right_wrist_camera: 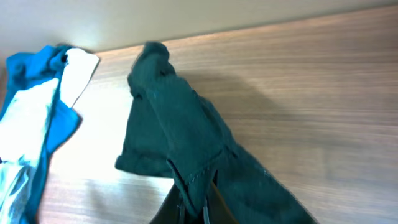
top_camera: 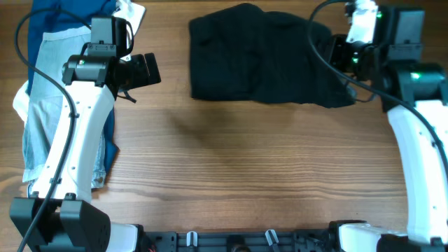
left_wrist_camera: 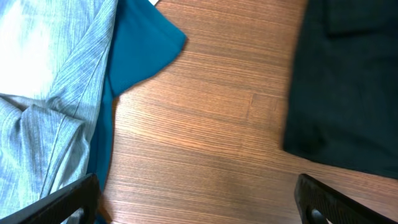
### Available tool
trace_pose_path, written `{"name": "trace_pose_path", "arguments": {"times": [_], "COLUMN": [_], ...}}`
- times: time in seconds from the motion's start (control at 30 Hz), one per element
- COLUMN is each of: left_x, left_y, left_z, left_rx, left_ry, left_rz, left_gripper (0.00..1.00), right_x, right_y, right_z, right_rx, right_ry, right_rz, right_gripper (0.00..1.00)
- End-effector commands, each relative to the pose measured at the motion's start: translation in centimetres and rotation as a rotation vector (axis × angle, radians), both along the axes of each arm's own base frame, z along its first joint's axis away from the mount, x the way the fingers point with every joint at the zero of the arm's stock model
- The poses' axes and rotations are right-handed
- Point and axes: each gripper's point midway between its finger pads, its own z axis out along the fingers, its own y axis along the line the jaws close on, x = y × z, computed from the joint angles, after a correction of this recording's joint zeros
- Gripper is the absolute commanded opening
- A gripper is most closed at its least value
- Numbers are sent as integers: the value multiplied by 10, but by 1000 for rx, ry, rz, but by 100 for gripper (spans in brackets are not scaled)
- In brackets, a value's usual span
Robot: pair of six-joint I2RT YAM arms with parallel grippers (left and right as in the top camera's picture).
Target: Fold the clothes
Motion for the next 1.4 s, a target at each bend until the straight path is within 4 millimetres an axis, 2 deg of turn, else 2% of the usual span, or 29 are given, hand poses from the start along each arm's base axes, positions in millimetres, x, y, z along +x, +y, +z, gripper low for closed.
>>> {"name": "trace_pose_path", "arguments": {"times": [0.0,0.07,0.13,0.23,0.3,0.4,0.53,0.63,0.67,0.7,0.73,0.77,0.8,0.83,0.93,1.0,1.03,1.07,1.13,1.2,1.3,1.37], "left_x": [1,3,5,8,9,9,11,9,9,8,7,6,7,7,12,17,19,21,17,1,-26,-44], "left_y": [9,17,26,42,50,60,71,86,92,96,101,103,103,103,102,84,68,43,-11,-75,-159,-192], "left_z": [0,5,11,20,22,23,26,26,27,27,27,27,27,28,30,31,31,31,29,16,-6,-27], "left_rx": [32,40,41,41,41,43,45,47,48,49,50,50,53,62,67,13,-22,-57,-76,-12,-1,26], "left_ry": [-2,-25,-50,-88,-100,-106,-121,-126,-127,-127,-126,-127,-128,-130,-147,-158,-163,-166,-156,-99,-37,23], "left_rz": [-13,7,32,71,93,116,142,180,195,205,216,221,218,203,185,98,17,-106,-356,-627,-891,-1011], "left_gripper": [100,100,100,100,100,100,100,100,100,100,100,100,100,100,100,97,96,94,93,95,98,98], "right_x": [1,2,1,0,-1,0,-4,-25,-34,-41,-46,-46,-45,-36,-14,3,11,20,32,41,47,49], "right_y": [-21,-28,-23,-7,12,50,110,177,196,208,214,213,209,196,161,124,106,85,50,15,-11,-20], "right_z": [41,50,47,39,30,6,-49,-88,-96,-103,-108,-108,-105,-101,-84,-77,-77,-77,-79,-81,-87,-94], "right_rx": [-57,-57,-37,-2,22,22,-4,19,19,6,-18,-29,-25,-12,56,89,95,101,111,109,90,74], "right_ry": [-105,-125,-115,-80,-47,29,183,297,316,331,339,340,336,334,304,289,283,278,274,264,264,274], "right_rz": [-94,-103,-73,-10,37,126,267,447,506,538,546,536,517,454,371,286,242,191,111,45,6,-9], "right_gripper": [4,4,4,4,4,4,4,4,8,24,56,71,78,83,88,89,92,93,94,95,95,95]}}
